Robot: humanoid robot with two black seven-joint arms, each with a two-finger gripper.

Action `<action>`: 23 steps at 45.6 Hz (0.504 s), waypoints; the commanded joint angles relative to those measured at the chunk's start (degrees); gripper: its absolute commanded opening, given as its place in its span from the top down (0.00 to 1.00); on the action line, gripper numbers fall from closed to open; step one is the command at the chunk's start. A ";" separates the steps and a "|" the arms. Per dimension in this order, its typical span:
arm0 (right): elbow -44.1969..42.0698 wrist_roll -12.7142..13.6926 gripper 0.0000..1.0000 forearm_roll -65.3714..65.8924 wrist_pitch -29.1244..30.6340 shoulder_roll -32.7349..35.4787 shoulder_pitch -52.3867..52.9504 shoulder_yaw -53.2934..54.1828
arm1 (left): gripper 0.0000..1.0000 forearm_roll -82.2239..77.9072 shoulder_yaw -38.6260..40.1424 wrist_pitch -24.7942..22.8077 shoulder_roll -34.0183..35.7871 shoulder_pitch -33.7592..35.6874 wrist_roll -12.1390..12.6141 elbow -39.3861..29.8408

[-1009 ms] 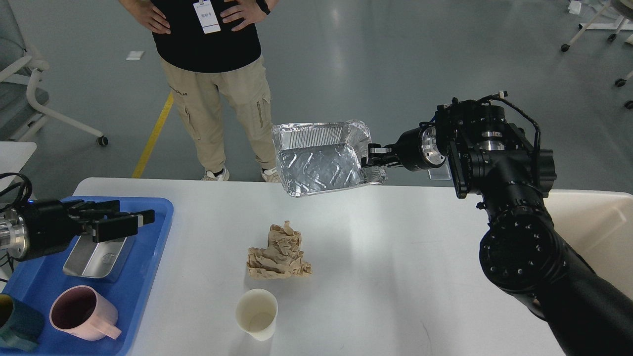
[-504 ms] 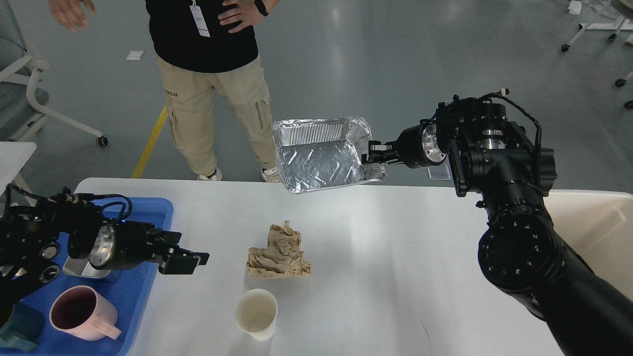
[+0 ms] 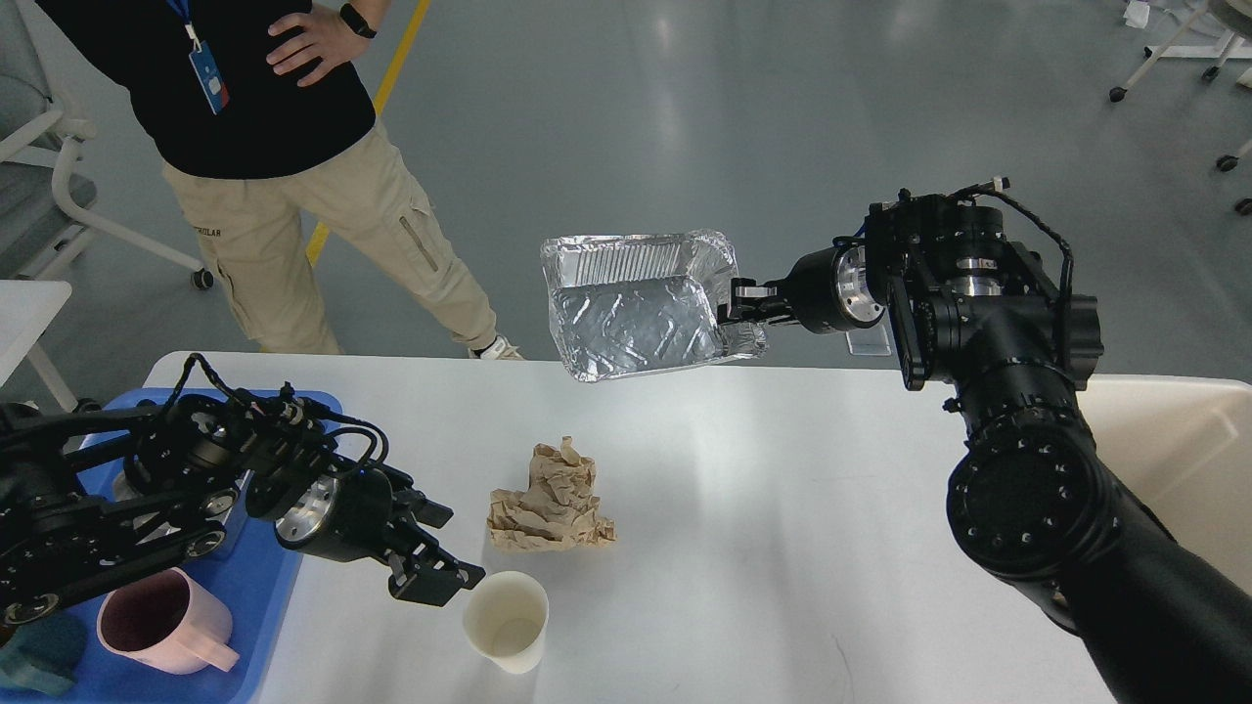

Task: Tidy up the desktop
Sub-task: 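Reach the left gripper down to the white paper cup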

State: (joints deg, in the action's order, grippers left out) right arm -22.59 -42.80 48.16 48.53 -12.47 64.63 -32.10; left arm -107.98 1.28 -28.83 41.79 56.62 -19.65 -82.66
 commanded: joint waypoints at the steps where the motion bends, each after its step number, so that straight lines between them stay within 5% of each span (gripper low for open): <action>1: 0.00 0.00 1.00 0.01 -0.02 -0.01 -0.02 -0.07 | 0.22 -3.11 -3.03 0.00 -2.68 0.25 -0.39 2.06; 7: 0.00 0.00 1.00 0.01 -0.11 -0.01 -0.02 0.02 | 0.24 -3.91 -6.72 0.09 -5.48 2.18 -0.57 4.87; 13: 0.00 0.00 1.00 0.01 -0.20 -0.10 0.06 0.11 | 0.38 -3.99 -8.66 0.53 -9.09 3.32 -1.44 7.25; 23: 0.88 0.00 1.00 -0.52 -0.46 -0.10 0.85 0.11 | 0.79 -3.99 -8.84 0.62 -11.12 3.06 -4.16 9.53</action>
State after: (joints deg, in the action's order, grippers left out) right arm -22.31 -42.80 48.09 48.37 -12.58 64.99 -31.99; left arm -111.94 -7.47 -28.25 31.25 59.88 -21.92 -74.18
